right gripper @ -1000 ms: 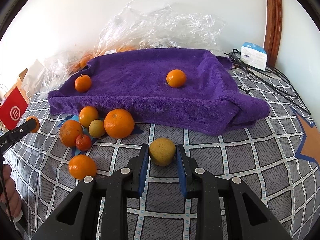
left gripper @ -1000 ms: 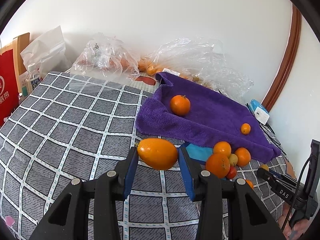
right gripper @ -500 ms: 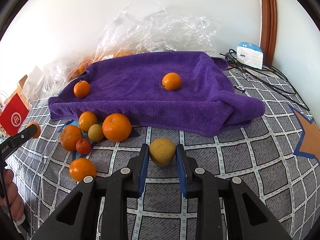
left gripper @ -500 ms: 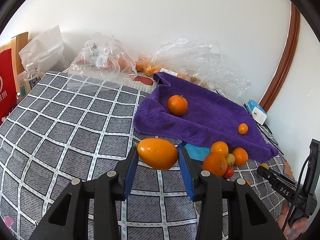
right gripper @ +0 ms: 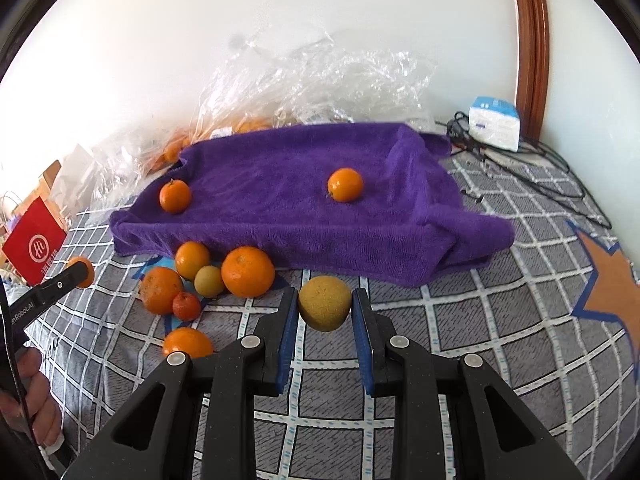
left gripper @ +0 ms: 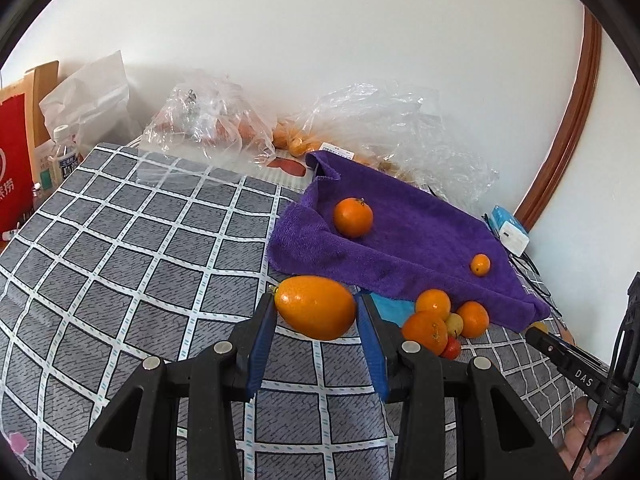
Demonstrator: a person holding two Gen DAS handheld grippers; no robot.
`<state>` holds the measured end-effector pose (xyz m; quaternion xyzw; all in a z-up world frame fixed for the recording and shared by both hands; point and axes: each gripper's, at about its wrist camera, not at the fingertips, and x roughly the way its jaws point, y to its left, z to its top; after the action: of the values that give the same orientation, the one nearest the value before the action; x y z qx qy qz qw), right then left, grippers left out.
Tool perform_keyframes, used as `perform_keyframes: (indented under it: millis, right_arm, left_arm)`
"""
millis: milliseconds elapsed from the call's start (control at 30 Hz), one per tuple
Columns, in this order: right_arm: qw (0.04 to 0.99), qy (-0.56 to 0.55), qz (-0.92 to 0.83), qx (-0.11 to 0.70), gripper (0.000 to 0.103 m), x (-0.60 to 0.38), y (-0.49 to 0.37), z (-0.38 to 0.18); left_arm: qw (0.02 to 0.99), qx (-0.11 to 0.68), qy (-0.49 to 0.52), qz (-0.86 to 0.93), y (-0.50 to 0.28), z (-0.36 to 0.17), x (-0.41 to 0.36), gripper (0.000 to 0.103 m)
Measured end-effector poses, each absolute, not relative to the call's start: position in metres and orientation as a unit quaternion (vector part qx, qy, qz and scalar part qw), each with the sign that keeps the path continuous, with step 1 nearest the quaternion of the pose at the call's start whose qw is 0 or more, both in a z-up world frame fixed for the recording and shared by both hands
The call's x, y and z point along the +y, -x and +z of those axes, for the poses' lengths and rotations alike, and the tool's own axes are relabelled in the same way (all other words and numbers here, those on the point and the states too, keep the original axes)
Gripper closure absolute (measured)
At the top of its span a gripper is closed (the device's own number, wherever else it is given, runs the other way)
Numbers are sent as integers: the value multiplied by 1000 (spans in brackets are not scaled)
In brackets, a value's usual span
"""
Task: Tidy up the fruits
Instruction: 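Carry the elongated orange over the towel while the right tool carries the yellow citrus there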
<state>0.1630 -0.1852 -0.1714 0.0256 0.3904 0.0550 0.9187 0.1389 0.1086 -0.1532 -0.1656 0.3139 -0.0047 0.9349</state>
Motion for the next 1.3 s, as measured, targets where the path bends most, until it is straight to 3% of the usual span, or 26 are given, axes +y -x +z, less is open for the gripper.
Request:
perform_keyframes:
  millis: [633,1300]
  right_arm:
    - [928,-28,62,367,76,-192,-189,-127]
    - [912,-6,41,409,76,-207,-271,-171]
  left_arm:
    - [935,318,157,-13,-172,-111,100,64]
    - [920,366,136,-12,-261,-140,77,64]
